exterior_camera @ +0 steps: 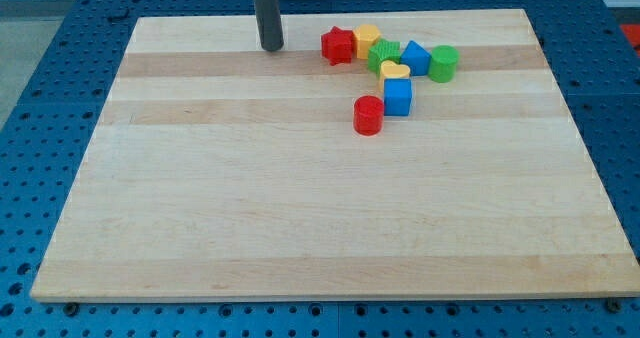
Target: Move your arm towards the yellow hexagon
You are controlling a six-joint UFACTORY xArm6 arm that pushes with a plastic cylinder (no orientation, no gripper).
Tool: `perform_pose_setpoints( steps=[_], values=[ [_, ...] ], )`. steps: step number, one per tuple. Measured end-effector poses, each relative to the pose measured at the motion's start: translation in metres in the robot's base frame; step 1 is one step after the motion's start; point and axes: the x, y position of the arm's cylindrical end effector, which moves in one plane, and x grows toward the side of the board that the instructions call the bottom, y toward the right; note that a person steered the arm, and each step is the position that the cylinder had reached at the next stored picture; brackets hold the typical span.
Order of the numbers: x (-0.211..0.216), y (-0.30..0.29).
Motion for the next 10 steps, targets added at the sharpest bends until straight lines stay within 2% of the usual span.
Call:
perform_pose_setpoints(
  steps=[2, 4, 8, 10],
  values=[
    [-0.049, 0.007],
    [-0.049, 0.037],
    [-0.048, 0.152],
    [-0.037, 0.160]
  ],
)
